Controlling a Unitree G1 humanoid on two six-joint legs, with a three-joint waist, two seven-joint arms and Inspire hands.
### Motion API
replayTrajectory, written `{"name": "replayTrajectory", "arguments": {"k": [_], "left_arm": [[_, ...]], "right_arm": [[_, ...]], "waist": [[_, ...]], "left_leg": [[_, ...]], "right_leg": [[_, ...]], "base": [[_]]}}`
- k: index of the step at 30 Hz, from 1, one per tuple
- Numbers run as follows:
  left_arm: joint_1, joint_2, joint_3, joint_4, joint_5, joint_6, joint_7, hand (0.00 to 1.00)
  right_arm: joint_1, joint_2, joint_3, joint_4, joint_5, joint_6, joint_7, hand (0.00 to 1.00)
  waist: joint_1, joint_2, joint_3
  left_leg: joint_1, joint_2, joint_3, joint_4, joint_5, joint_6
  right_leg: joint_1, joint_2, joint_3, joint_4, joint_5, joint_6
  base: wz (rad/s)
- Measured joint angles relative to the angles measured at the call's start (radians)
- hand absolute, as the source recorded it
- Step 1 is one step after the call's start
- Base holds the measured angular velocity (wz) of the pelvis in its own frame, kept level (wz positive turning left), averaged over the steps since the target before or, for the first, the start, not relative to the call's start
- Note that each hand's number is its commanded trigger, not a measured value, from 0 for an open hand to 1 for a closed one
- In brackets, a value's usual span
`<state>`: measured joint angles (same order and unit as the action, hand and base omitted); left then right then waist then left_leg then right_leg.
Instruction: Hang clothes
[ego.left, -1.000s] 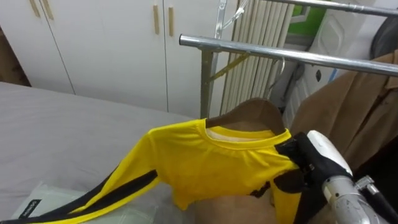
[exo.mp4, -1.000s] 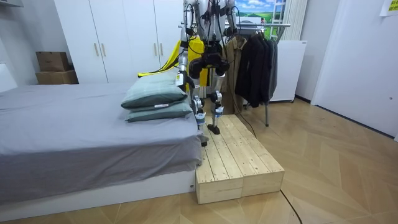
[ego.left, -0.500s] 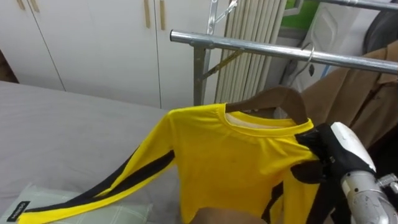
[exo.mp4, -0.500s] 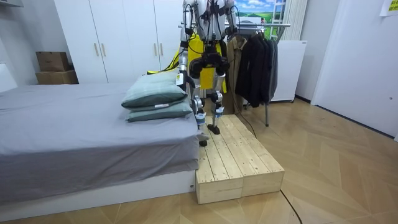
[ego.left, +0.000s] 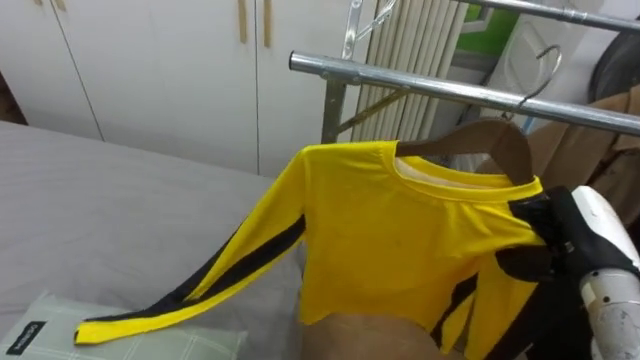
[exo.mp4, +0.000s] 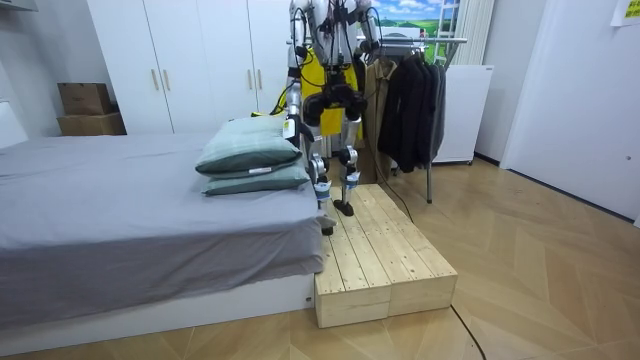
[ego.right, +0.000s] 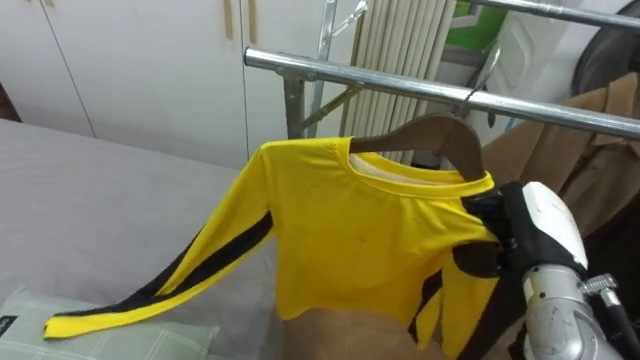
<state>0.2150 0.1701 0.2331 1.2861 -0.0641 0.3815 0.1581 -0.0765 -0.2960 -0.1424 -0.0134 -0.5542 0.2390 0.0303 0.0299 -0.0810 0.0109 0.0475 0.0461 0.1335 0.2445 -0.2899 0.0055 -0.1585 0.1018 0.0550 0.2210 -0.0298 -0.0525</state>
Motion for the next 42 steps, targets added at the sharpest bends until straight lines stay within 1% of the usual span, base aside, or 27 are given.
{"name": "replayTrajectory", "arguments": {"k": [3,8,11,12,14,20,24,29,30,34,36,40,42], "left_arm": [[0.000,0.000,0.001,-0.001,0.011,0.000,-0.001,0.00],[0.003,0.001,0.005,-0.002,0.036,0.000,-0.006,0.00],[0.017,0.002,0.023,-0.017,0.060,-0.004,-0.025,0.00],[0.028,0.002,0.029,-0.035,0.061,-0.004,-0.035,0.00],[0.032,0.002,0.039,-0.041,0.068,-0.004,-0.045,0.00],[0.034,0.009,0.040,-0.041,0.078,-0.004,-0.077,0.00],[0.035,0.022,0.041,-0.042,0.079,-0.004,-0.095,0.00],[0.035,0.028,0.042,-0.051,0.082,-0.004,-0.104,0.00],[0.035,0.028,0.045,-0.055,0.099,-0.004,-0.107,0.00],[0.036,0.028,0.050,-0.063,0.120,-0.003,-0.110,0.00],[0.036,0.028,0.052,-0.068,0.120,-0.003,-0.110,0.00],[0.036,0.029,0.052,-0.069,0.120,-0.003,-0.110,0.00],[0.036,0.029,0.052,-0.070,0.120,-0.003,-0.110,0.00]], "right_arm": [[-0.005,-0.025,0.000,0.023,0.015,0.000,0.004,1.00],[-0.017,-0.035,0.000,0.092,0.079,0.001,0.042,1.00],[-0.032,-0.056,0.000,0.156,0.098,0.002,0.068,1.00],[-0.033,-0.063,0.000,0.164,0.100,0.003,0.079,1.00],[-0.033,-0.069,-0.001,0.165,0.100,0.003,0.092,1.00],[-0.035,-0.070,-0.001,0.180,0.123,0.003,0.132,1.00],[-0.060,-0.070,-0.001,0.239,0.206,0.003,0.168,1.00],[-0.065,-0.071,0.000,0.265,0.271,0.002,0.201,1.00],[-0.065,-0.071,-0.001,0.277,0.283,0.001,0.202,1.00],[-0.067,-0.072,-0.003,0.295,0.294,0.000,0.215,1.00],[-0.091,-0.072,-0.016,0.345,0.295,-0.011,0.236,1.00],[-0.106,-0.073,-0.020,0.374,0.296,-0.019,0.255,1.00],[-0.133,-0.075,-0.020,0.419,0.307,-0.021,0.263,1.00]], "waist": [[0.001,-0.001,0.0004],[0.003,-0.004,0.0027],[0.006,-0.006,0.0030],[0.006,-0.007,0.0034],[0.005,-0.007,0.0035],[0.007,-0.008,0.0032],[0.007,-0.014,0.0014],[0.010,-0.015,0.0005],[0.011,-0.016,-0.0001],[0.020,-0.016,0.0000],[0.023,-0.016,0.0005],[0.027,-0.015,0.0007],[0.027,-0.015,0.0007]], "left_leg": [[0.006,0.001,0.001,-0.007,0.000,0.000],[0.010,0.001,0.001,-0.009,0.003,0.000],[0.015,0.001,0.002,-0.014,0.003,0.000],[0.015,0.001,0.002,-0.016,0.003,0.000],[0.015,0.001,0.002,-0.021,0.003,-0.001],[0.011,0.002,0.001,-0.022,0.004,-0.001],[0.005,0.002,-0.004,-0.020,0.004,-0.001],[0.001,0.003,-0.015,-0.006,0.004,-0.001],[0.005,0.002,-0.017,-0.007,0.004,-0.002],[0.010,0.003,-0.023,-0.004,0.004,-0.002],[0.015,0.002,-0.030,-0.007,0.003,-0.002],[0.013,0.002,-0.031,-0.006,0.003,-0.002],[0.014,0.002,-0.031,-0.003,0.003,-0.002]], "right_leg": [[-0.001,0.001,0.000,-0.002,0.000,0.000],[-0.003,0.001,-0.004,-0.002,-0.002,0.000],[0.000,0.003,0.000,-0.001,-0.004,0.000],[-0.001,0.003,0.000,0.000,-0.004,0.000],[-0.001,0.003,0.000,-0.001,-0.004,0.000],[0.000,0.003,-0.001,-0.001,-0.005,0.000],[-0.001,0.001,-0.009,-0.002,-0.006,-0.001],[0.000,-0.003,-0.024,-0.002,-0.009,-0.002],[0.000,-0.004,-0.027,-0.001,-0.010,-0.002],[0.011,-0.005,-0.033,-0.003,-0.012,-0.003],[0.018,-0.006,-0.035,-0.001,-0.013,-0.003],[0.023,-0.008,-0.041,-0.001,-0.013,-0.004],[0.024,-0.009,-0.042,-0.001,-0.012,-0.005]], "base": [[0.00],[0.00],[0.00],[0.00],[0.00],[0.00],[0.03],[0.08],[0.08],[0.04],[0.10],[0.00],[0.00]]}}
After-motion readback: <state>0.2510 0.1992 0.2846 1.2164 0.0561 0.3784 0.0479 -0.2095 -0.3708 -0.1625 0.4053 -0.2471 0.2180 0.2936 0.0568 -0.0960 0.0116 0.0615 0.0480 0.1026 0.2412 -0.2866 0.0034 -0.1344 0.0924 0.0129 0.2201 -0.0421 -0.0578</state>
